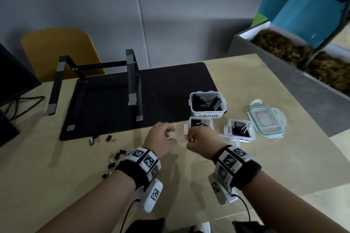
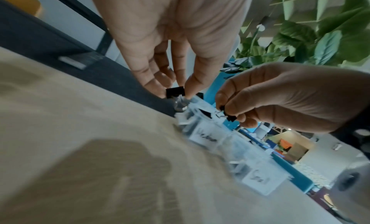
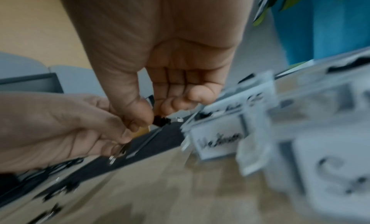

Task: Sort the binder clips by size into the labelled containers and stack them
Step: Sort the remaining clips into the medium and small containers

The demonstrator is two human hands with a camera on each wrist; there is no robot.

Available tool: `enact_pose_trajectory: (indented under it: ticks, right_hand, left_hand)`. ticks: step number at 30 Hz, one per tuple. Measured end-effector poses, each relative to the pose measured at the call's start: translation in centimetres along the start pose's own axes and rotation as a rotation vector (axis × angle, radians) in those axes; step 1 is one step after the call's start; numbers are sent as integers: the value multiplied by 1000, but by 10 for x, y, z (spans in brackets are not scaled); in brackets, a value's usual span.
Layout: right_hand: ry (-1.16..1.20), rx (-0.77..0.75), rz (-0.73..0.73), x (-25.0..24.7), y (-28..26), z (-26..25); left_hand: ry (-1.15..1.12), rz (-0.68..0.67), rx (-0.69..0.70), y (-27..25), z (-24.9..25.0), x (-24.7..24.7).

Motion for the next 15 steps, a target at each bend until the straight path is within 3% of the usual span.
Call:
enact_pose_trajectory:
  ticks: [7,15]
  right_hand:
    - [-106,154,-13,-41,-20,68]
    - [-102,85,-98,-41,-37,98]
  left_hand:
    - [-84,-40,166,6,60,37]
    - [-133,-36,223,7,100,74]
Point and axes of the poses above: each hand's wrist, its own y-axis towards the middle knuckle, its own x-axis out of the palm, z = x × y, the point moved 4 cm from there along y, towards the middle knuckle, and after that the axes turned 7 degrees about x, right-handed, at the moved point
